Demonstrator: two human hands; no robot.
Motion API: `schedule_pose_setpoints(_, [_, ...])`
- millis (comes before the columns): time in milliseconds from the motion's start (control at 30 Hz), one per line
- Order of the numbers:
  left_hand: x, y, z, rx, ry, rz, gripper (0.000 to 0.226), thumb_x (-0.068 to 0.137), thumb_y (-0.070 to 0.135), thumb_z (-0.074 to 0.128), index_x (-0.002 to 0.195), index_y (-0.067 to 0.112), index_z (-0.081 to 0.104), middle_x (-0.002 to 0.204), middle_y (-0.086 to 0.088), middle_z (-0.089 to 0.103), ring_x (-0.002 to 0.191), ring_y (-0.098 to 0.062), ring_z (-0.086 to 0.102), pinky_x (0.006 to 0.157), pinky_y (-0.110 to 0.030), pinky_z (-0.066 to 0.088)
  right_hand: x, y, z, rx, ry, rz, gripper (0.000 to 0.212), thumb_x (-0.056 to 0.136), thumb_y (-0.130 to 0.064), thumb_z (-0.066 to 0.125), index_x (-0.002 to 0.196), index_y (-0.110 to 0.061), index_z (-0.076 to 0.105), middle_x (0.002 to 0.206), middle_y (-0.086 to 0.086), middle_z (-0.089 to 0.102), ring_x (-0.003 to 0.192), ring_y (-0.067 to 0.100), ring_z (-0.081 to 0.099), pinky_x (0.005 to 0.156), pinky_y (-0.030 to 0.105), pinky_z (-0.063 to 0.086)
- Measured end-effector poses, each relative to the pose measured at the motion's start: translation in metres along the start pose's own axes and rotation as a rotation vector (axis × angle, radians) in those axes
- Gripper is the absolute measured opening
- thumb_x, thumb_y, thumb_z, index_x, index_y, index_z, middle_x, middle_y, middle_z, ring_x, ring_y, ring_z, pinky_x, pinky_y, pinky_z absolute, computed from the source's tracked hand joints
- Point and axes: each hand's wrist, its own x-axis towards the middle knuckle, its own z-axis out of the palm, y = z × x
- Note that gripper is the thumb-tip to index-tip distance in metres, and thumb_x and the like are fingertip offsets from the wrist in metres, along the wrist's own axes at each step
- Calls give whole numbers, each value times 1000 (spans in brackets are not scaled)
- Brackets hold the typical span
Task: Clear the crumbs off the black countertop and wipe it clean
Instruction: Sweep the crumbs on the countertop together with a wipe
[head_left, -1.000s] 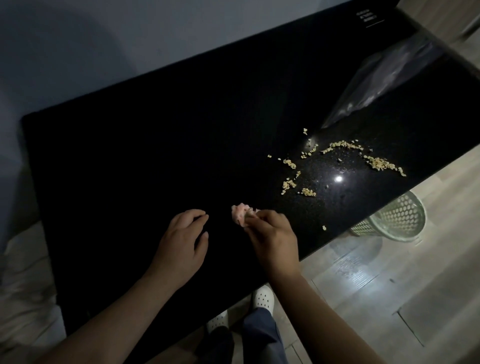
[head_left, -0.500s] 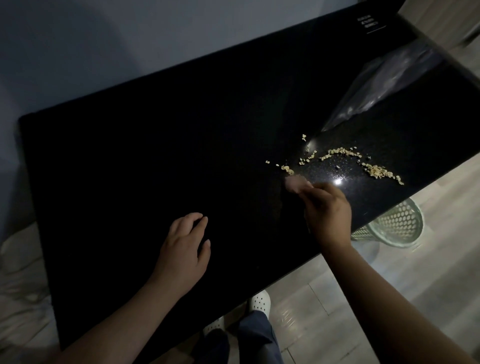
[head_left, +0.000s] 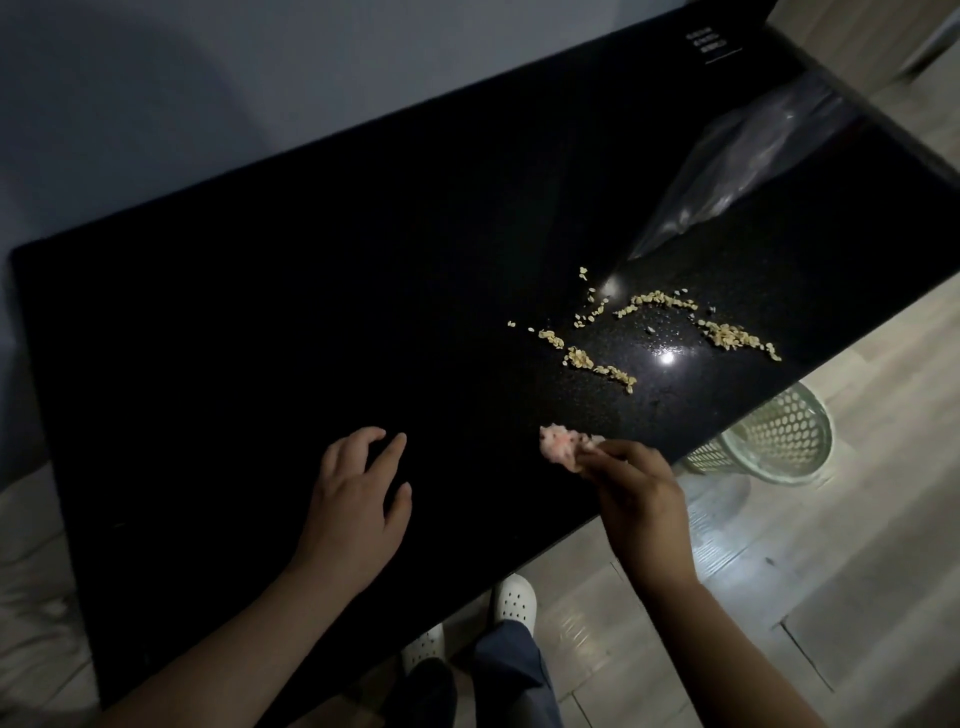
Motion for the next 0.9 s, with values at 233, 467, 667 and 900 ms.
schedule_pose_setpoints(233, [3,5,1,37,-10,-8,53,91,34,50,141,20,41,143,-1,33,133,-18,25,102,-34,39,54,33,-10,-63,17,-9,18,79,-6,74,96,-10,75,100,7,69,91,27,61,78,27,44])
schedule_pose_setpoints(467, [10,20,2,34,-29,-73,53,91,35,50,141,17,40,145,-3,30,134,-23,24,105,-40,38,81,12,-19,31,31,35,16,82,-11,72,98,-11,75,96,6,66,87,24,61,74,37,52])
schedule_pose_setpoints(667, [29,29,1,21,15,-88,49,90,29,53,137,16,44,143,-3,36,132,-24,28,107,-52,34,62,-35,-5,207,15,-21,14,83,-15,72,96,-15,74,90,-1,61,77,12,58,64,27,51])
schedule_pose_setpoints(900, [43,19,6,120,73,-44,53,90,42,35,129,12,54,131,-7,50,121,-27,42,105,-52,35,120,-65,51,212,-7,-39,14,87,-21,68,98,-14,73,87,1,59,78,18,57,67,35,51])
